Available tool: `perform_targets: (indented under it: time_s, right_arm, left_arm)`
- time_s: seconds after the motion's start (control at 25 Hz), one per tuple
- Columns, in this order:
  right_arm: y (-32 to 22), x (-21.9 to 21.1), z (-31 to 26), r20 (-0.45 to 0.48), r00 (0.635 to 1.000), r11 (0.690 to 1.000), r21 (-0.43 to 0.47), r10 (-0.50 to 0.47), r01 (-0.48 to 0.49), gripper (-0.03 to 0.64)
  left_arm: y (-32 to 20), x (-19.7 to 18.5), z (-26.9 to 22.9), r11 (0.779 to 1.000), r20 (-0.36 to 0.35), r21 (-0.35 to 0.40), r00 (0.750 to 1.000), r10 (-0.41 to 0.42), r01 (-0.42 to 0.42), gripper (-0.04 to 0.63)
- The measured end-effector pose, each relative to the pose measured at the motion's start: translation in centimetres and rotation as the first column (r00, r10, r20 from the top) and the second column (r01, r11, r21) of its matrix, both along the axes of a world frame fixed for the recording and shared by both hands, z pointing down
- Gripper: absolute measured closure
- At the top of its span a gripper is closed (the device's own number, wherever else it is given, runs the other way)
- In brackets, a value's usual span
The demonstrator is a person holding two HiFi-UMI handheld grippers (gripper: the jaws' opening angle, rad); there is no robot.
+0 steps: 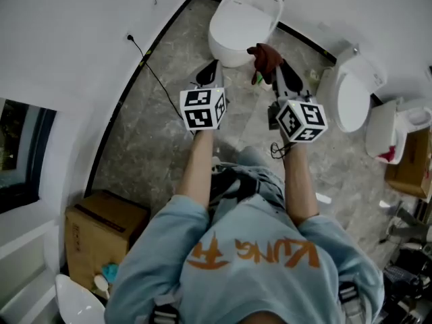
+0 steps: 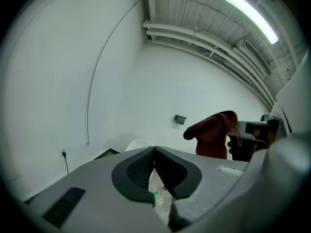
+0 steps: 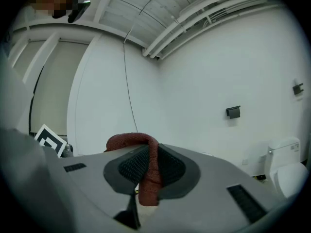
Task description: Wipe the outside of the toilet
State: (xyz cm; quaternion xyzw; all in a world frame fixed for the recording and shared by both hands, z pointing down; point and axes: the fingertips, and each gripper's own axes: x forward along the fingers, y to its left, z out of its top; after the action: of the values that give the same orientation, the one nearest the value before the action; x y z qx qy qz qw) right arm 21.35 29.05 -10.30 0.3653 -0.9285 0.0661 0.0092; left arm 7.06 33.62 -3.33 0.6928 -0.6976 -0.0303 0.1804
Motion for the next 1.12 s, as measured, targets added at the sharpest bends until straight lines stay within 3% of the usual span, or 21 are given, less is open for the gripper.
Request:
perform_targets:
  time_s: [0.16,0.28,0.44,0.6,0.84,1.12]
  right_arm:
    - [-2.2,2.2,-0.1,0.006,0.998,0.998,-0.019,0.057,-0.056,0.563]
    - [-3.8,3.2,0.2,0.011,0.996,0.996,-0.032,0.085,-0.085,0.563]
    - [-6.0,3.0,0.9,0.023,0.998,0.997,-0.052,0.063,-0.061,0.563]
    - [-9.4,2.0,2.7,0.096,0.995,0.994,-0.107,0.024,-0.013,0.563]
    - [-18.3,-1.6,5.4,0.121,0.993,0.985,-0.172,-0.003,0.023,0.563]
    - [-28.1,-3.8,7.9,0.208,0.978,0.953,-0.302,0.03,0.035,0.563]
  left_arm:
    - [-1.7,1.1,0.6,1.0,-0.013,-0.013,1.0,0.026,-0.026,0.601]
    - [-3.1,1.5,0.6,0.999,-0.07,-0.002,0.997,0.038,-0.039,0.601]
    - [-5.4,1.3,0.9,1.0,-0.094,-0.005,0.995,0.028,-0.029,0.601]
    - [-7.6,0.7,4.1,0.999,-0.159,-0.054,0.987,-0.006,-0.003,0.601]
    - [-14.2,-3.1,7.8,0.986,-0.16,-0.15,0.983,-0.09,0.065,0.601]
    - [-22.3,-4.9,8.1,0.965,-0.066,-0.259,0.996,-0.054,0.035,0.601]
